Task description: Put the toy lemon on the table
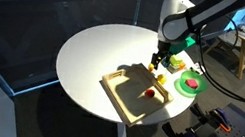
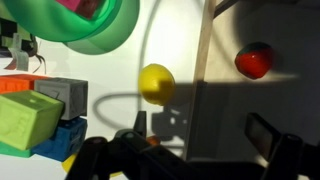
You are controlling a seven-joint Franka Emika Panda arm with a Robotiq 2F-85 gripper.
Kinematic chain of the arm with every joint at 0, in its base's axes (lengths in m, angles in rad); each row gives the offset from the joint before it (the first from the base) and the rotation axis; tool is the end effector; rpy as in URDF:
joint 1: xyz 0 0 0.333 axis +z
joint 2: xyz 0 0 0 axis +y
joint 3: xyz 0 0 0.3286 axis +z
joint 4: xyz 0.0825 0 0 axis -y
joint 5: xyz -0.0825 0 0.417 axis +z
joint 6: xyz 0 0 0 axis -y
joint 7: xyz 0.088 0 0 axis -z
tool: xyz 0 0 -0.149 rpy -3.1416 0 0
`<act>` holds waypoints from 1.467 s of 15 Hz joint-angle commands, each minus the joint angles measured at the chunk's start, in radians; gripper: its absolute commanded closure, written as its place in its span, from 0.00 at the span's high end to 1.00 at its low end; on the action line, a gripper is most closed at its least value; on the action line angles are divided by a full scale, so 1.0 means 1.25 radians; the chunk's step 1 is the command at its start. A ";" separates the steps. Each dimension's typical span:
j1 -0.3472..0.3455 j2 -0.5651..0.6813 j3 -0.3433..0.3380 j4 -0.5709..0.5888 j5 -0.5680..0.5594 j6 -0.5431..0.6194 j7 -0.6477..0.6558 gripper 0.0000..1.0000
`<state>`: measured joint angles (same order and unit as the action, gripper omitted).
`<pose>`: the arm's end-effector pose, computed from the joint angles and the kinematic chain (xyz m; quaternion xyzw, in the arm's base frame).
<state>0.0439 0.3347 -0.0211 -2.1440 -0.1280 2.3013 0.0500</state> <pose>0.5682 0.0059 0.1765 0.9944 0.0335 -0.0867 0.0504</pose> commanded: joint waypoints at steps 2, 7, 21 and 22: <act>0.002 -0.049 0.027 -0.014 0.070 -0.075 0.022 1.00; 0.006 -0.101 0.038 -0.045 0.105 -0.071 0.024 1.00; 0.019 -0.263 0.049 -0.095 0.080 -0.069 0.150 1.00; 0.020 -0.271 0.050 -0.094 0.076 -0.071 0.157 1.00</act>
<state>0.0671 0.0451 0.0353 -2.2460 -0.0101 2.2191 0.1969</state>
